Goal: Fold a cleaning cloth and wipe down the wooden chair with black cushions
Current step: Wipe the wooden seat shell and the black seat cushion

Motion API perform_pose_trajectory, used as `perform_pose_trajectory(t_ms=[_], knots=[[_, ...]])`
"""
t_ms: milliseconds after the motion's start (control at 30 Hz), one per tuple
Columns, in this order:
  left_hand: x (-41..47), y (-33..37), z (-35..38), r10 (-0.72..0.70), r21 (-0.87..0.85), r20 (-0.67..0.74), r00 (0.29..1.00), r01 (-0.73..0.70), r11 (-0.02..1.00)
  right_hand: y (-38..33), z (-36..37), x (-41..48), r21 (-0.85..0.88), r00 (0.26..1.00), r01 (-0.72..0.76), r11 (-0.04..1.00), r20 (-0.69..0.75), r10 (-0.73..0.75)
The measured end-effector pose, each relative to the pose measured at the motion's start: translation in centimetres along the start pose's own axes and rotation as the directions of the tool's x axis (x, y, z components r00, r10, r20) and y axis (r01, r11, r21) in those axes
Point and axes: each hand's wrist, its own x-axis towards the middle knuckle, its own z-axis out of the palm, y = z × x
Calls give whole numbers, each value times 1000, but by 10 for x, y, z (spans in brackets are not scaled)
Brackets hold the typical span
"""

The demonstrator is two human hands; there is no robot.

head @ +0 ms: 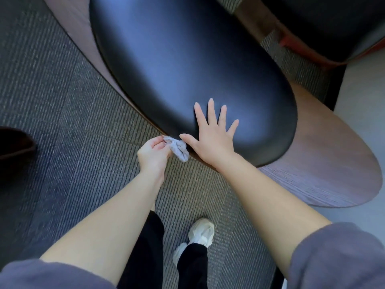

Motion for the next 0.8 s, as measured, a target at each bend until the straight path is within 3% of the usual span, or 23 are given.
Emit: perform_pose_trajectory(t_ms=[400, 600, 800], knots=[[50, 71, -41, 20, 8, -75, 997, -20, 1000, -56, -16, 49, 32, 997, -54, 998, 58, 52], [49, 64, -31, -120, -214, -113, 986, 94, 972, -58, -21, 57, 14, 993, -56, 998, 104, 54], [43, 60, -19, -214, -228, -50, 976, 197, 954, -58, -22, 57, -3, 991, -47, 999, 128, 47]])
